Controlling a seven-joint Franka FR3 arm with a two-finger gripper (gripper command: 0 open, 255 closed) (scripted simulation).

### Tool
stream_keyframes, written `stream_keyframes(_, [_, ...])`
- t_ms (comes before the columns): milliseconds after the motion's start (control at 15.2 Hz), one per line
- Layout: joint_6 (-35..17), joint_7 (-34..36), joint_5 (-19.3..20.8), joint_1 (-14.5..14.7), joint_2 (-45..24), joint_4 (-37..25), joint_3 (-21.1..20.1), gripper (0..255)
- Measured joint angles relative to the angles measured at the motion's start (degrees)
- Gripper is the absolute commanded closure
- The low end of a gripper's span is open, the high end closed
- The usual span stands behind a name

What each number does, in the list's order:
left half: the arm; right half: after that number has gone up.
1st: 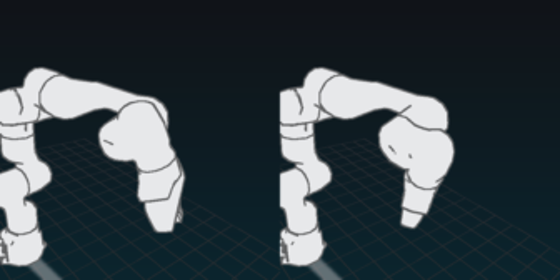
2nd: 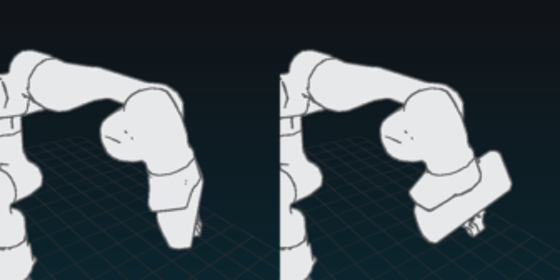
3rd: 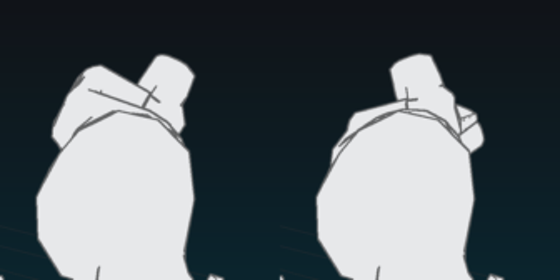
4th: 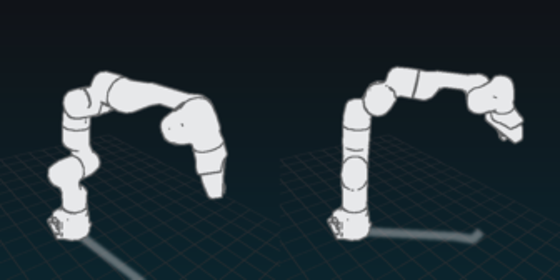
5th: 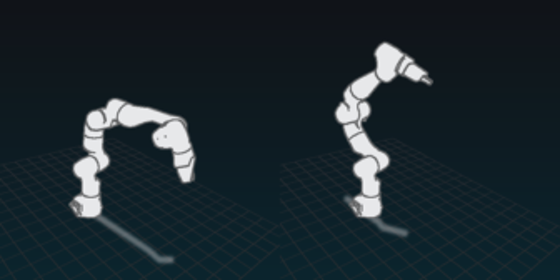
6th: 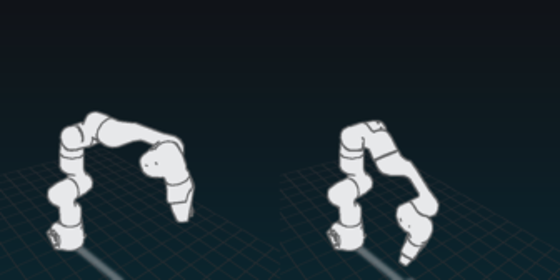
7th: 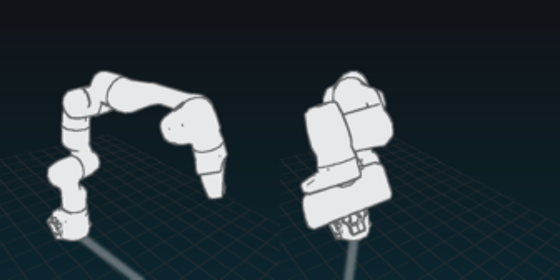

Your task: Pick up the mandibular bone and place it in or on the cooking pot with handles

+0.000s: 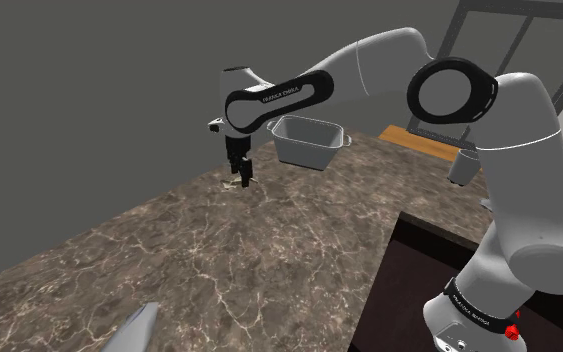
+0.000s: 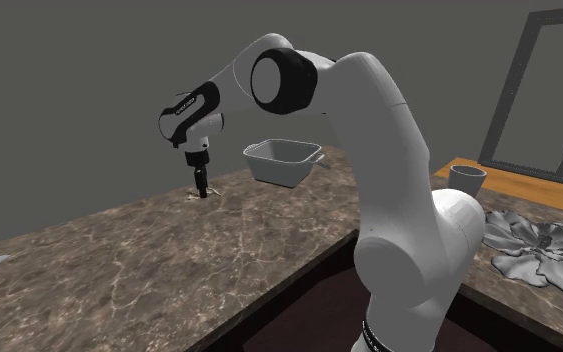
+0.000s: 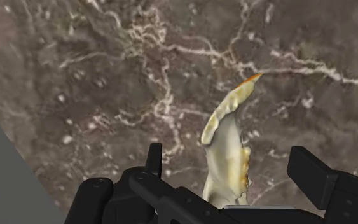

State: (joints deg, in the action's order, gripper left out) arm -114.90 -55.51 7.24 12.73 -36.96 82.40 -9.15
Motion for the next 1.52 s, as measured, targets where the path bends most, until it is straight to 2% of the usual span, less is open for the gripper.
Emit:
stream_keyframes(66, [0.0, 0.0, 0.0, 0.0, 0.0, 0.0, 0.0, 0])
stream_keyframes(132, [0.0, 0.0, 0.0, 0.0, 0.0, 0.0, 0.0, 255])
stream_keyframes(858, [0.2, 0.0, 0.0, 0.0, 0.3, 0.0, 0.0, 255])
stream_keyframes(1518, [5.9, -0.4, -0.5, 0.0, 2.8, -3.2, -0.3, 255])
